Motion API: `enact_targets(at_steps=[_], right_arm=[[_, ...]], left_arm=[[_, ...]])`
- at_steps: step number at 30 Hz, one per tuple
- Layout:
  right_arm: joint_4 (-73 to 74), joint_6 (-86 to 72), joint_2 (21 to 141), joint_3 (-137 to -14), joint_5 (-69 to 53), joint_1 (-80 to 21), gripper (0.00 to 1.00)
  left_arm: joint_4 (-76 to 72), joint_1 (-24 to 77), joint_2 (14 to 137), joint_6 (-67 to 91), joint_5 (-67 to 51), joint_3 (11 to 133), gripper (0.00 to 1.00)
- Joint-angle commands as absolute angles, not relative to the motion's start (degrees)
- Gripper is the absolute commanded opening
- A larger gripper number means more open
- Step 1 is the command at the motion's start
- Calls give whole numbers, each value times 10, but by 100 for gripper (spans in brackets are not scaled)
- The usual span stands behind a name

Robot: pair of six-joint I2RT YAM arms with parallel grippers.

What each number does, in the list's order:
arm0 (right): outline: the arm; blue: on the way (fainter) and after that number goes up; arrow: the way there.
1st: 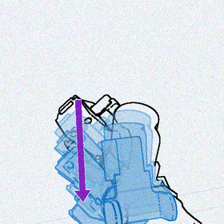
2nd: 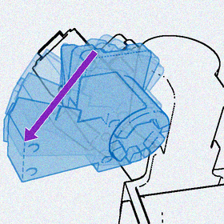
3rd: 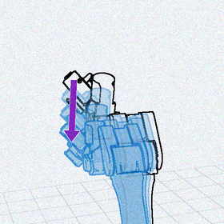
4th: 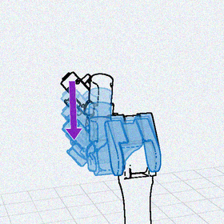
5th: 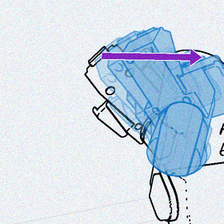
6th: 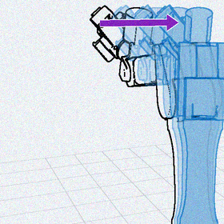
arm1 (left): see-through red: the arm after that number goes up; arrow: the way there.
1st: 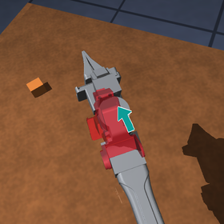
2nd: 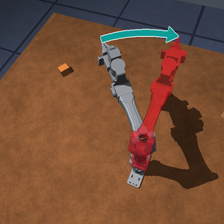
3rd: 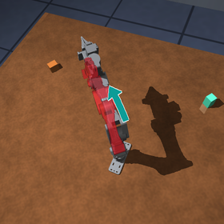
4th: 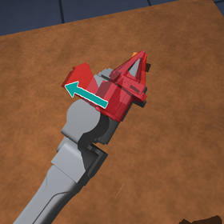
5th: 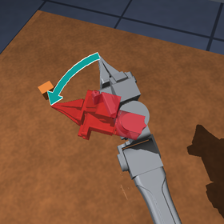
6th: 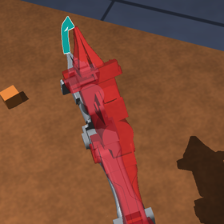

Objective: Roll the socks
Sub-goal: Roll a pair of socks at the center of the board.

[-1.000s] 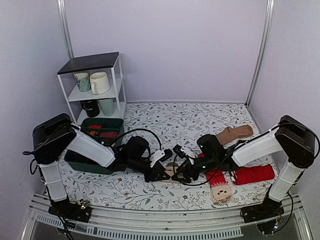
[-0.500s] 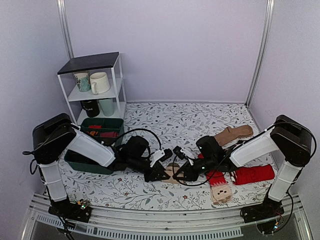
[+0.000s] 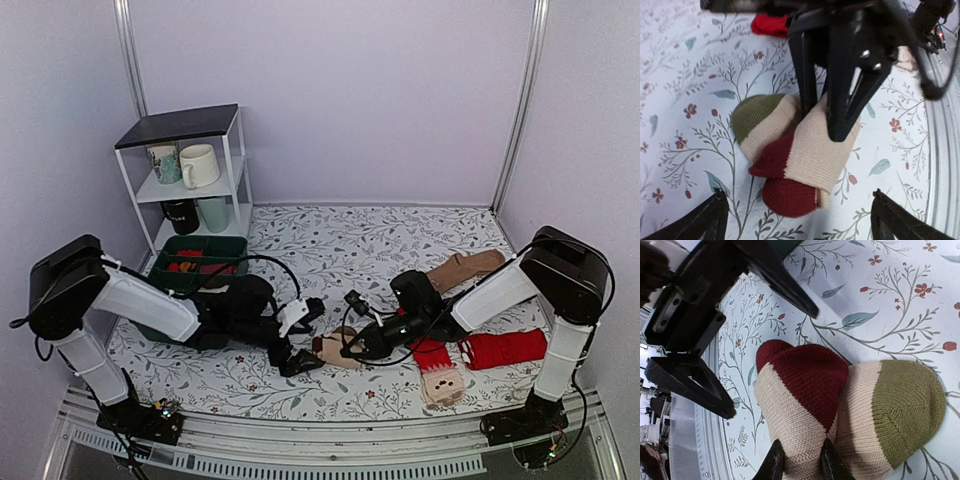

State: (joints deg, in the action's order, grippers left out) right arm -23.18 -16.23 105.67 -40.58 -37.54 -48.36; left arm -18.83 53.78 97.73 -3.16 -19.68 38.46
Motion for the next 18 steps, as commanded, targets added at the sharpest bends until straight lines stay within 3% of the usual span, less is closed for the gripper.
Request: enact_targets(at_steps=[1, 4, 18], right_arm=[[-90, -184, 1110, -404, -375, -466, 13], [-47, -181, 1122, -421, -393, -457, 13], [23, -156, 1152, -460, -413, -447, 13]], left_arm=[[-324, 560, 899, -82, -176, 302, 99], [-379, 577, 880, -119, -166, 258, 99], [-393, 582, 974, -200, -175, 306, 99]])
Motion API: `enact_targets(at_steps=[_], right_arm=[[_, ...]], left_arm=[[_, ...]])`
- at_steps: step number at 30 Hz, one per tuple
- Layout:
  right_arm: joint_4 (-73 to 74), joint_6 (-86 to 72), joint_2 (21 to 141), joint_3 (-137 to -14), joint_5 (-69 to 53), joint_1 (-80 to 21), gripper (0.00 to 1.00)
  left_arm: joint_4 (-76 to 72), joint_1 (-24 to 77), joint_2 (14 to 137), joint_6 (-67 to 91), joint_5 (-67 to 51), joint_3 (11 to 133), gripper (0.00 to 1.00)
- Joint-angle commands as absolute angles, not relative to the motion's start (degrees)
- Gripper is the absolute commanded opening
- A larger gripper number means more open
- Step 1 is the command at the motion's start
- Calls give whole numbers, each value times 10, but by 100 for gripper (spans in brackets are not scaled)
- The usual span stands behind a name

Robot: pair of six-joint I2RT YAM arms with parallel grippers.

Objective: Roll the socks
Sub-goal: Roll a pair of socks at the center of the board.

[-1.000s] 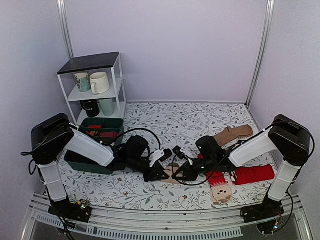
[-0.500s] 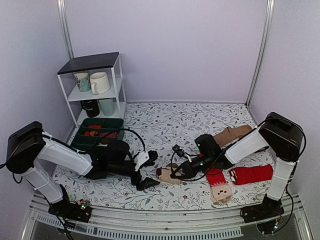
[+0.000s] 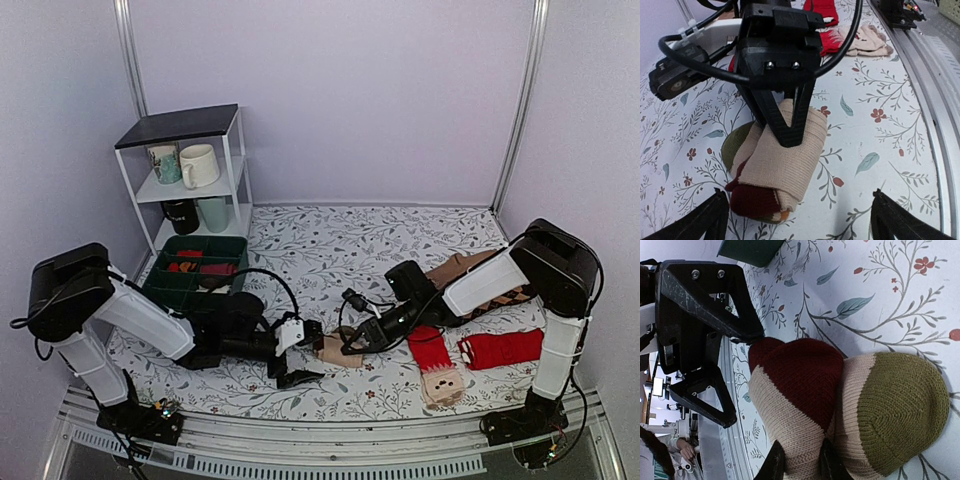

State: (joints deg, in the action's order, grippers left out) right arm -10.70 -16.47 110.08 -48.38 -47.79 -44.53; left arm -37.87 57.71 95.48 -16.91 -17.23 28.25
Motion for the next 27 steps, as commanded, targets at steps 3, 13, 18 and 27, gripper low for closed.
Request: enact_targets(at_steps=[3, 13, 18, 27], right_arm=[[24, -154, 1153, -460, -412, -447, 13], [23, -152, 1157, -458, -412, -445, 13], [21, -152, 1163, -458, -413, -445, 13], [19, -153, 1165, -456, -412, -443, 13]], left_arm=[[-392, 584, 982, -207, -176, 313, 99], [-341, 589, 1030, -200, -176, 353, 100], [-326, 590, 1032, -179, -172, 355, 99], [-308, 591, 1040, -181, -195, 368, 55]])
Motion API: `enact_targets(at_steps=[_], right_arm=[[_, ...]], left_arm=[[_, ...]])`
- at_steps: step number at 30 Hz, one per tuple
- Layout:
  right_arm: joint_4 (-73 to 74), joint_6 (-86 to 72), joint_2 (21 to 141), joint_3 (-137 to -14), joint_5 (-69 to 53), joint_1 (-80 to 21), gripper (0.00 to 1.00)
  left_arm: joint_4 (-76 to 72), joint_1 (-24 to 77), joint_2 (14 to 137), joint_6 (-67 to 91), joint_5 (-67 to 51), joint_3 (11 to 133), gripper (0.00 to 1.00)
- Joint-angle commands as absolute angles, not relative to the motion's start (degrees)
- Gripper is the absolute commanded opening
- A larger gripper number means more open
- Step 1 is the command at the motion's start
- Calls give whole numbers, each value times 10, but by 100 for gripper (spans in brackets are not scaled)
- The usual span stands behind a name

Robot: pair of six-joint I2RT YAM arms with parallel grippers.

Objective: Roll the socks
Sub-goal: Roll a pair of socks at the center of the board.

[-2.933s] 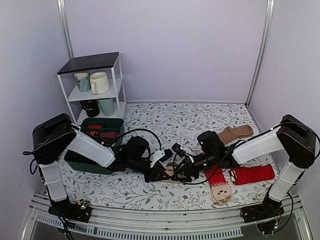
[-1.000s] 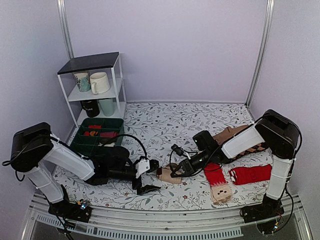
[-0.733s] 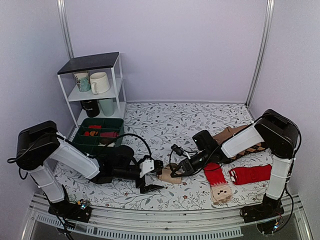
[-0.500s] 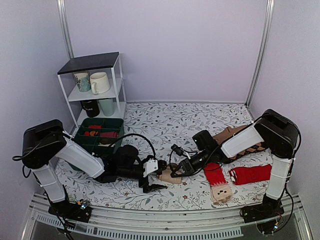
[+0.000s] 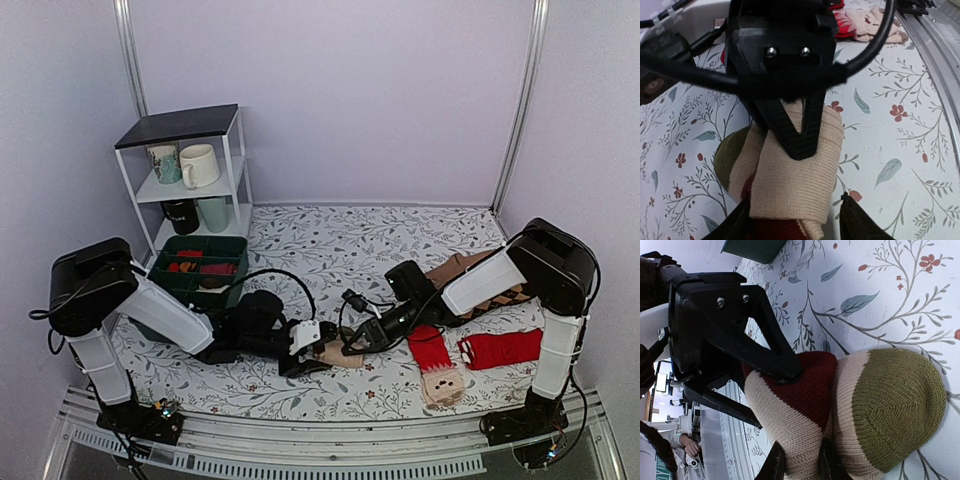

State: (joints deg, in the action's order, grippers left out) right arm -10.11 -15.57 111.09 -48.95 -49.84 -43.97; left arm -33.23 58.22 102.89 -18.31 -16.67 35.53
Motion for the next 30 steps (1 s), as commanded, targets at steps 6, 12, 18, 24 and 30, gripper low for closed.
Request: enact_targets(at_steps=[6, 12, 18, 24, 30], right_arm=[[21, -154, 1166, -457, -410, -442, 13], [33, -152, 1161, -466, -403, -442, 13], [31, -141, 1105, -478, -367, -442, 27], [-53, -111, 985, -453, -312, -442, 43], [-242, -40, 852, -310, -282, -451, 49]], left_arm=[[-297, 592, 1048, -183, -199, 380, 35], [-242, 591, 1068, -169, -210, 410, 0], [-147, 583, 1084, -111, -222, 441, 0], [-113, 575, 1095, -51, -241, 427, 0], [-92, 559, 1112, -23, -254, 417, 0]])
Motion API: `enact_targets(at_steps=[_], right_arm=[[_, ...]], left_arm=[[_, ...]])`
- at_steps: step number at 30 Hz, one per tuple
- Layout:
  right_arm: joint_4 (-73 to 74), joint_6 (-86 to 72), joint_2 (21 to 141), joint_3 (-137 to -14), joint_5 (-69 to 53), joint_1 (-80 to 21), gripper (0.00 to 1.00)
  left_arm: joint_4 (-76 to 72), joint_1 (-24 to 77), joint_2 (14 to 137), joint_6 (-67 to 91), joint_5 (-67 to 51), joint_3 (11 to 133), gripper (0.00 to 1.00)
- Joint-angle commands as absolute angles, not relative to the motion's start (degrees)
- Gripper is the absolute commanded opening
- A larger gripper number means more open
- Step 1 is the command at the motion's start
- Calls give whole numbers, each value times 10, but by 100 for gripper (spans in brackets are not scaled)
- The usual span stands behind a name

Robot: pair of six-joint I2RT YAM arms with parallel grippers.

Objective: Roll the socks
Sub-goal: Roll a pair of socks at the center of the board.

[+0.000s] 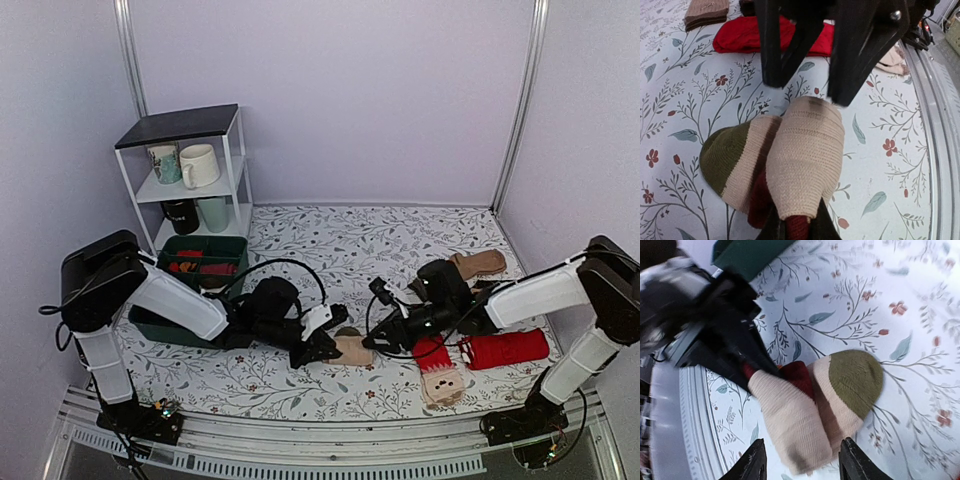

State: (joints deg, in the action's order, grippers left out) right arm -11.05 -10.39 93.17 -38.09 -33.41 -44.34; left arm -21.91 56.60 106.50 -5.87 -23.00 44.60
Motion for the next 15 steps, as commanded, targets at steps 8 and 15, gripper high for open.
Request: enact_targets(at_steps=[8, 15], right_arm=[[-248, 122, 855, -295, -207, -542, 52], [-227, 162, 925, -342, -152, -574, 53]], left_arm=[[-84, 547, 1116, -11, -265, 410, 0], [-74, 544, 1118, -18, -265, 418, 0]])
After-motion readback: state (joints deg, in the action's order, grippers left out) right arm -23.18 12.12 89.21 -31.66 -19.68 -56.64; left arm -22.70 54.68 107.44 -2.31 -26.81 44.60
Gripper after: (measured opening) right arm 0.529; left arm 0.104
